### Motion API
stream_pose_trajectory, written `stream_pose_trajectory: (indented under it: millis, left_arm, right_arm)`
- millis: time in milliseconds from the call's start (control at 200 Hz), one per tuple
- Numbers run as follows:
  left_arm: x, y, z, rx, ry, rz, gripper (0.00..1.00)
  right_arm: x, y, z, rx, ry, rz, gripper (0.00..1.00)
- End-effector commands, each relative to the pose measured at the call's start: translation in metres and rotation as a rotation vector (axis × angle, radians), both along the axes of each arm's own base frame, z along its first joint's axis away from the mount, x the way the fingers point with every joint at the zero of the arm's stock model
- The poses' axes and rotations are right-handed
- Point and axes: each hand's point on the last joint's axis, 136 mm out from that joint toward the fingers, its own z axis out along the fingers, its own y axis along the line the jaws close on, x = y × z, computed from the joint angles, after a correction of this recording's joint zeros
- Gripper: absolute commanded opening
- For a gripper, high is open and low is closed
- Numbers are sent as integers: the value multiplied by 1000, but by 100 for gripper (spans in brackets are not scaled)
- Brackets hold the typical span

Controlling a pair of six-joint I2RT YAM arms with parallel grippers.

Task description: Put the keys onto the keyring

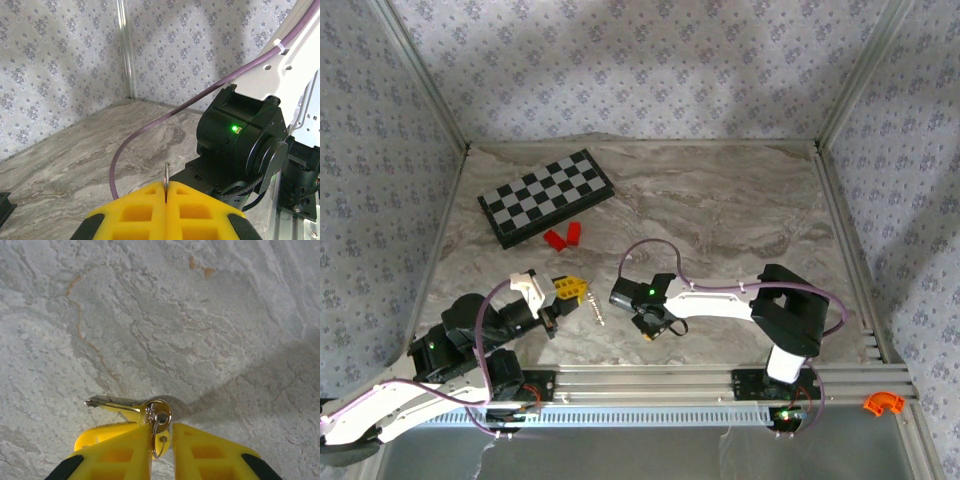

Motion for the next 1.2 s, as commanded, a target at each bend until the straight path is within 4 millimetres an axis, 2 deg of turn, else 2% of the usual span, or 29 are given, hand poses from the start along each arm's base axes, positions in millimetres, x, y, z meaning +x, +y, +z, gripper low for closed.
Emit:
stream_pose_trajectory:
  millis: [0, 395, 520, 700, 730, 885, 1194]
  left_arm:
    - [-1, 1, 16, -52, -35, 1, 0]
    - [0, -1, 15, -46, -29, 0, 0]
    - [0, -2, 14, -44, -27, -1, 0]
    - [1, -4, 13, -36, -22, -2, 0]
    - [1, -5, 13, -34, -23, -5, 0]
    - [1, -7, 11, -28, -20, -8, 0]
    - [3, -8, 11, -27, -16, -5, 0]
  right_arm:
    - [0, -5, 2, -36, -10, -7, 16]
    - [0, -18, 6, -27, -58, -63, 5]
    - [-2, -30, 7, 0, -77, -120, 3]
    - [1, -47, 8, 92, -137, -237, 0]
    - [6, -44, 9, 132, -164, -245, 0]
    - [12, -37, 19, 318, -263, -232, 0]
    - [11, -53, 20, 468, -362, -184, 0]
